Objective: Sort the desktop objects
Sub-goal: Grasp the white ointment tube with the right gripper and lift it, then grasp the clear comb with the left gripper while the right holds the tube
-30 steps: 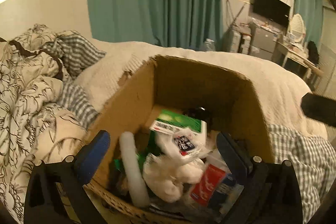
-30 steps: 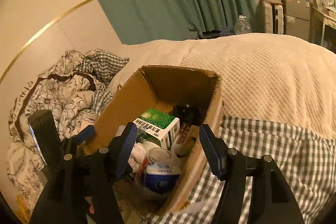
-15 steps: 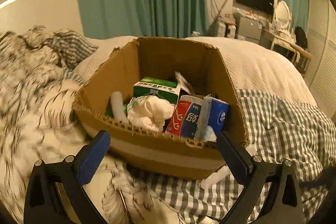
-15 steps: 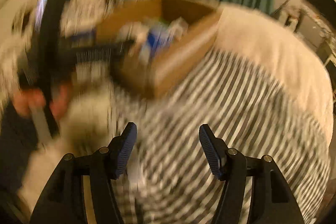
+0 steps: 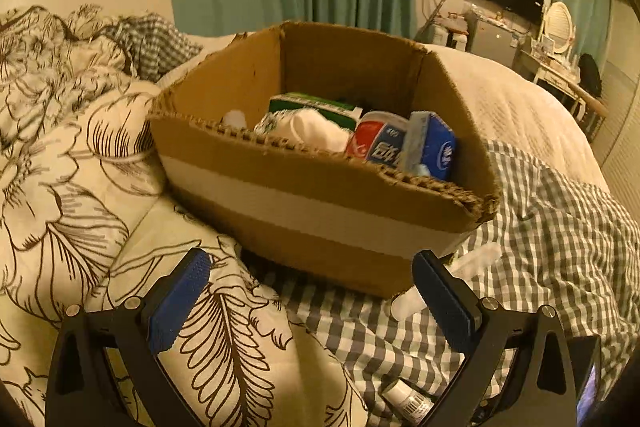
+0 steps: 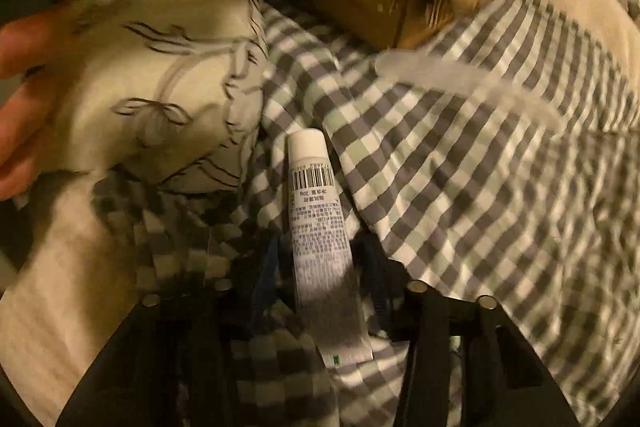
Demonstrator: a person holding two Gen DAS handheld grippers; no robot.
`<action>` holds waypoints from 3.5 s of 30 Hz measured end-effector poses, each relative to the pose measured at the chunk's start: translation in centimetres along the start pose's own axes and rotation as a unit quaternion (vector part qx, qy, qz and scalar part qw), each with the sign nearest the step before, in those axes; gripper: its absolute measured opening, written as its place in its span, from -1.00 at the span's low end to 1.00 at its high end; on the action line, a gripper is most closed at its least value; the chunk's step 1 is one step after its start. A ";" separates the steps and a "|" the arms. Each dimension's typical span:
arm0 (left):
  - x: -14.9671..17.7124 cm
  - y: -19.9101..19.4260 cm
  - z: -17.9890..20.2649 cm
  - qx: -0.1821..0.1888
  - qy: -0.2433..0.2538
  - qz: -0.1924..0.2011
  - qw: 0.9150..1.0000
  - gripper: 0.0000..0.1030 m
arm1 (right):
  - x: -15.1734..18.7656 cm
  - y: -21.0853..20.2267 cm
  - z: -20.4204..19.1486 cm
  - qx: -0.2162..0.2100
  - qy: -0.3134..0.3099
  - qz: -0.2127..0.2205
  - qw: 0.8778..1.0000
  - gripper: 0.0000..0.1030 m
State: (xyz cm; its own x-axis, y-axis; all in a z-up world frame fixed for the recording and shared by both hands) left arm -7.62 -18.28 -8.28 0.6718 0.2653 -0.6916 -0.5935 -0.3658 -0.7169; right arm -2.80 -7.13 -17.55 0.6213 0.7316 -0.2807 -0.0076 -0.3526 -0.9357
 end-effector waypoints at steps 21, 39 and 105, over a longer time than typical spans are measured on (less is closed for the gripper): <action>3.5 -3.4 17.9 0.160 0.361 0.099 0.913 1.00 | 4.3 -22.7 15.4 0.013 0.213 0.247 0.945 -0.47; 4.9 5.6 19.6 0.129 0.454 0.067 0.879 1.00 | 5.7 -13.2 18.1 0.066 0.171 0.068 0.981 0.01; 4.3 3.7 17.4 0.171 0.352 -0.008 0.920 -0.93 | 3.9 -12.8 15.3 0.104 0.119 0.128 0.979 -0.53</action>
State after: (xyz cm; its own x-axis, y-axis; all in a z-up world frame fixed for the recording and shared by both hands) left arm -14.64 -2.92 -15.49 0.7309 -0.4198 -0.5381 -0.6046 -0.0324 -0.7959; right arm -12.28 9.19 -9.89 0.7427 0.4703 -0.4767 -0.3299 -0.3625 -0.8716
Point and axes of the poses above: each gripper's, at about its wrist camera, not at the fingertips, and y roughly the way its jaws point, z to its right, x to its underside, the point moved 4 cm from there along y, roughly the way its jaws point, and after that the axes turned 8 degrees about -x, right-handed, at the moved point
